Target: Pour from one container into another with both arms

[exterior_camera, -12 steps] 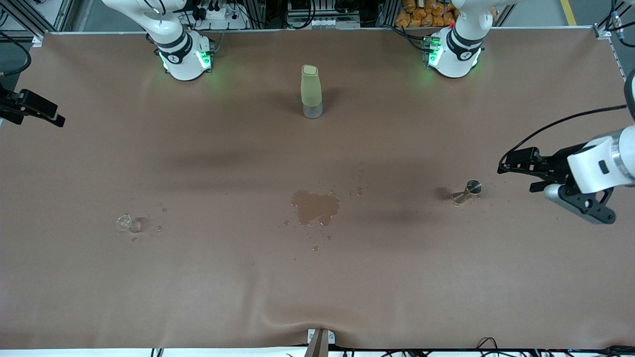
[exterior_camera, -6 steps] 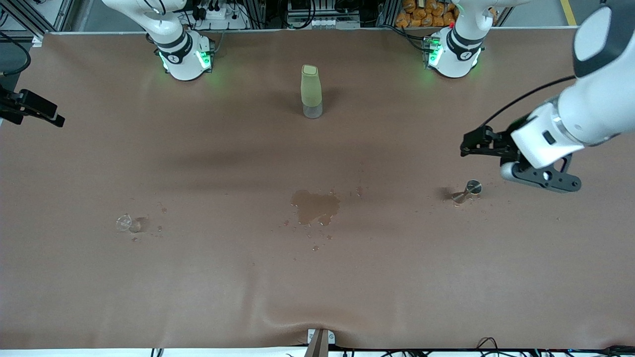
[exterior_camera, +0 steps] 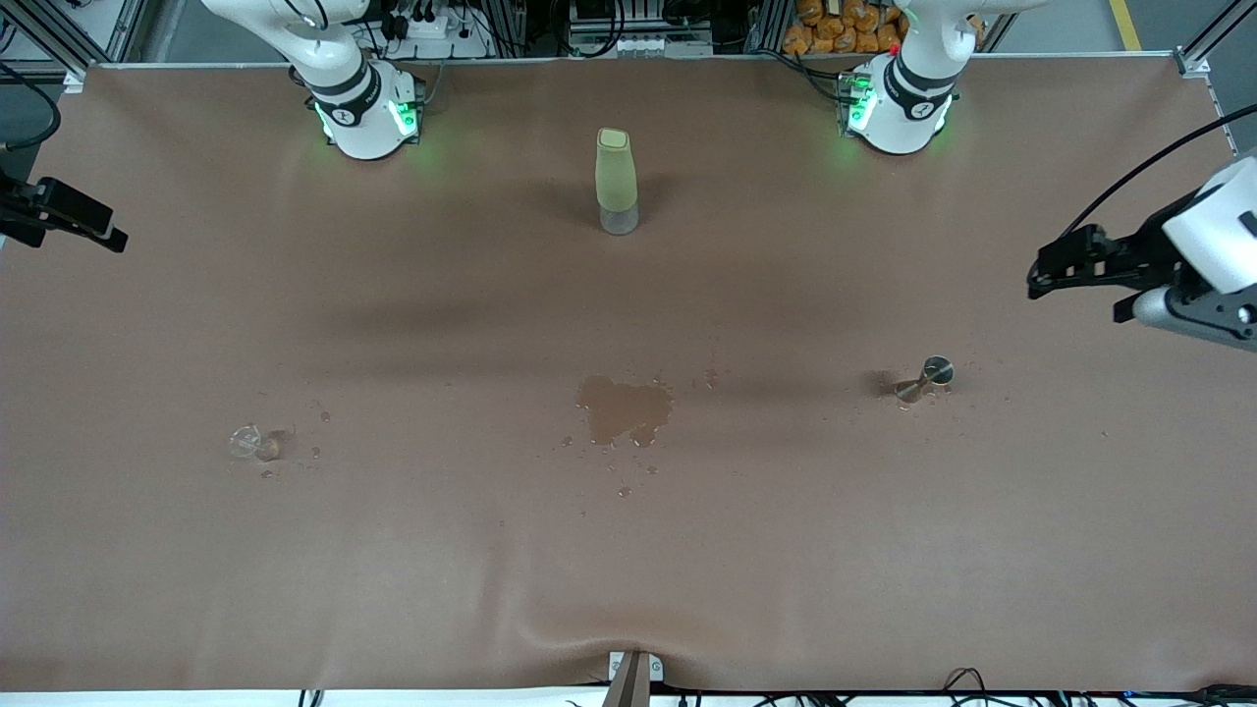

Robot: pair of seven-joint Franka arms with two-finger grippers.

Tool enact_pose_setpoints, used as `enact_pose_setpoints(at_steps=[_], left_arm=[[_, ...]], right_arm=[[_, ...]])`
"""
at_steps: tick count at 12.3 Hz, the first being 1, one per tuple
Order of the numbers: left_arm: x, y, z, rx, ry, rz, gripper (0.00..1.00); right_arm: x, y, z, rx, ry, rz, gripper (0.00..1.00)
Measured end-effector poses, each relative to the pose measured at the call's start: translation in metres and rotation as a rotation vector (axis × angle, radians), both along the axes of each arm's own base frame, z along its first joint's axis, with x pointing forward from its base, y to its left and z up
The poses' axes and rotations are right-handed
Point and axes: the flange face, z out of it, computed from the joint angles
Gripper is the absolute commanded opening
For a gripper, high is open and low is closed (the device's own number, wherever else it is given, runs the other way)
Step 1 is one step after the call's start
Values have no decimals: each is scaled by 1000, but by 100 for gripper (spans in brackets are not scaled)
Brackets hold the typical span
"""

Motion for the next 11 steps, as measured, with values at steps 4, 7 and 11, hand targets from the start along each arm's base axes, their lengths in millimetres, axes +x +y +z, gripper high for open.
enact_pose_setpoints(at_steps=[4,7,11], left_arm=[[-22,-1,18,7,-6,119,100],[-47,-1,30,21,14,211,100],[-64,6,22,80,37,243,100]], right_arm=[[0,1,0,0,0,1,100],[0,1,0,0,-1,2,100],[1,15,1,-5,4,29,100]])
